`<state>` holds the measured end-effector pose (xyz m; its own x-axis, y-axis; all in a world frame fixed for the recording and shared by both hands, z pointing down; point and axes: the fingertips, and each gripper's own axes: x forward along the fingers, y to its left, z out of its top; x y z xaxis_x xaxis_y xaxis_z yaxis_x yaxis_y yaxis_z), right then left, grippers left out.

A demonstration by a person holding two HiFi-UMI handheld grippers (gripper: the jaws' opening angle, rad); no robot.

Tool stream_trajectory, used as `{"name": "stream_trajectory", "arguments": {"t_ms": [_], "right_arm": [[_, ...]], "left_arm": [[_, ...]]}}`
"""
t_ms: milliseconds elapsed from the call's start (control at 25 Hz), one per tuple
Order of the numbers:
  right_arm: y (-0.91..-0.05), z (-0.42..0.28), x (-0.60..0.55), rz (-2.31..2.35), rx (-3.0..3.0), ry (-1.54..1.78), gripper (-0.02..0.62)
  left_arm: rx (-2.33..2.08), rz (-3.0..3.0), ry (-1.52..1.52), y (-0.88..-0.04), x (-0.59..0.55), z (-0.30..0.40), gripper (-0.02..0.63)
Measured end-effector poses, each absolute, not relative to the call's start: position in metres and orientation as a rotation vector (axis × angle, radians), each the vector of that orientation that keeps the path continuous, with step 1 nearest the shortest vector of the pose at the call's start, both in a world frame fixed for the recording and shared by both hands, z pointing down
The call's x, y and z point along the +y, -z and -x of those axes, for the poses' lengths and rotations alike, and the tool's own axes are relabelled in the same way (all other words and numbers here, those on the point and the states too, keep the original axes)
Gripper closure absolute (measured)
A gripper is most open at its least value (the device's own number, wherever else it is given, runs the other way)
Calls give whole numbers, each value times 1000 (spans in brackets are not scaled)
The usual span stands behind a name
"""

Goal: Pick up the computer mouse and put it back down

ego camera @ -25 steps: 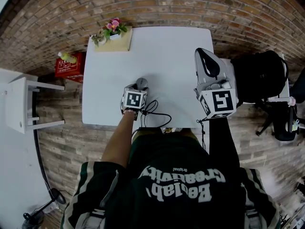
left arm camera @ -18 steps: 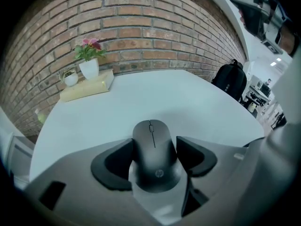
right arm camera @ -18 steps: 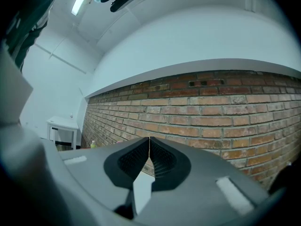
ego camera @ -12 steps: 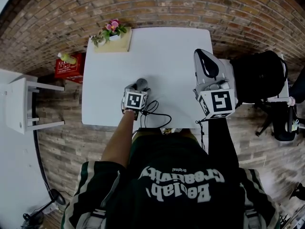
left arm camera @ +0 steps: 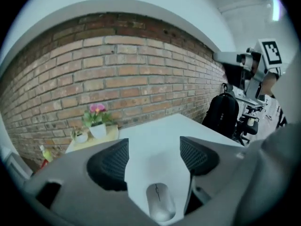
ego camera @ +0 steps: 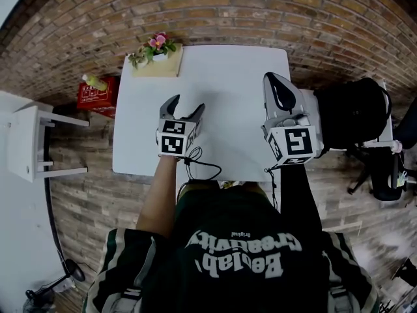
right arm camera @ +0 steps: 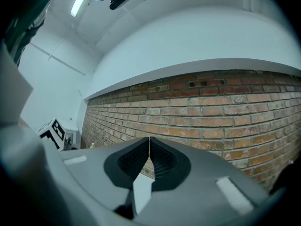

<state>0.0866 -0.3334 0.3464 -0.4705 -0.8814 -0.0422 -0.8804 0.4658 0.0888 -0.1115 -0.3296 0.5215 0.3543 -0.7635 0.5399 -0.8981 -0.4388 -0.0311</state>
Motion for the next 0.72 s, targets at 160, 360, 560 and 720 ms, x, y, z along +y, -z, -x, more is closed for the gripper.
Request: {"name": "stream_trajectory", "arguments": {"t_ms": [160,360,560,720], "right_arm": [[-340,-82,-335,-1611,-2698,164,577],[-335,-78,-336,-1605,-2712,169,577],[-328,-76,-336,-1605,-2729,189,575],[-324,-74,-336,-1602,-2733,195,577]], "left_arm": [[-1565,-2473,-592,-448,-339,107,258],[-1670,-2604,-461,-366,-339,105,259],[-1722,-2698,-327,-312,-331,99,268],[-1745,-2703,-216,-302,-324,100,391]]}}
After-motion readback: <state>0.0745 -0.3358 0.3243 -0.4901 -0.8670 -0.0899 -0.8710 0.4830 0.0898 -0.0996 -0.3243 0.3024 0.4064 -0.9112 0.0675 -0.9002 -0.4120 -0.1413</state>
